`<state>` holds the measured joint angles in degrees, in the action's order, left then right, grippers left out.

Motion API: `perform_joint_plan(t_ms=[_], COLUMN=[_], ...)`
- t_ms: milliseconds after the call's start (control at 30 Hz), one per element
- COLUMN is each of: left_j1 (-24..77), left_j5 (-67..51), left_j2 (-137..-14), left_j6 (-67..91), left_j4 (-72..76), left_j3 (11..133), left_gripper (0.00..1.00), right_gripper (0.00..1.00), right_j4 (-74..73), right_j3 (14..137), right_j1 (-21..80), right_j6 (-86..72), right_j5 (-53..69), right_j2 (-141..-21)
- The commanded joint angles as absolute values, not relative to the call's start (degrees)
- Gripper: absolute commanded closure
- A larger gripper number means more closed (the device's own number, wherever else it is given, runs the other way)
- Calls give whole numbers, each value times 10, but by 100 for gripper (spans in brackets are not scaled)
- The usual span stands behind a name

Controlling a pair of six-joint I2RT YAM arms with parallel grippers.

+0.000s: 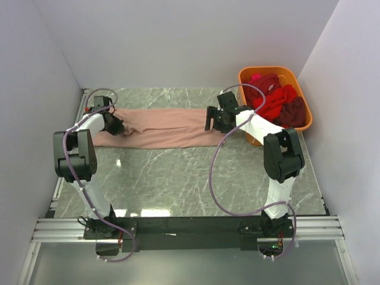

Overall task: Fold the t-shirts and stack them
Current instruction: Fold the tshirt

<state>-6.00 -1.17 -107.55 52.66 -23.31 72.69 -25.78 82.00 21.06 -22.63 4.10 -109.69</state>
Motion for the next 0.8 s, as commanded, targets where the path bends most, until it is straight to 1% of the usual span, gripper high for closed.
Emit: perform_joint_plan(t_ms=[0,167,367,433,467,500,533,600,667,700,767], left_j1=[-46,-32,-29,-27,-25,-22,-19,-6,17,23,35], left_j5=[-2,25,-6,-35,-45,-56,-78,-83,-93,-91,-69], left_j2=[-1078,-1113,-1208,-1233,-1240,-1247,-1250,-1248,-1237,-1222,-1208], left_j6=[498,478,420,403,389,381,371,349,318,311,295], left_j4=[-205,-218,-245,-245,-246,-242,-232,-235,-210,-202,-199], left_j3=[786,844,968,1004,1018,1033,1041,1056,1049,1037,1029], left_gripper=[99,99,99,98,93,76,63,42,35,28,22], right_gripper=[16,15,15,15,15,15,15,15,15,15,15], right_j4=[-248,-251,-266,-265,-262,-263,-262,-263,-264,-263,-263], right_j3=[815,815,822,817,817,817,818,821,829,834,842], right_j1=[209,208,203,200,200,200,199,199,199,199,200], right_j6=[-216,-212,-200,-200,-199,-199,-198,-196,-194,-193,-192], right_j5=[31,27,19,18,18,19,19,20,24,25,29], right_j2=[-1065,-1065,-1070,-1064,-1062,-1061,-1058,-1058,-1060,-1062,-1065])
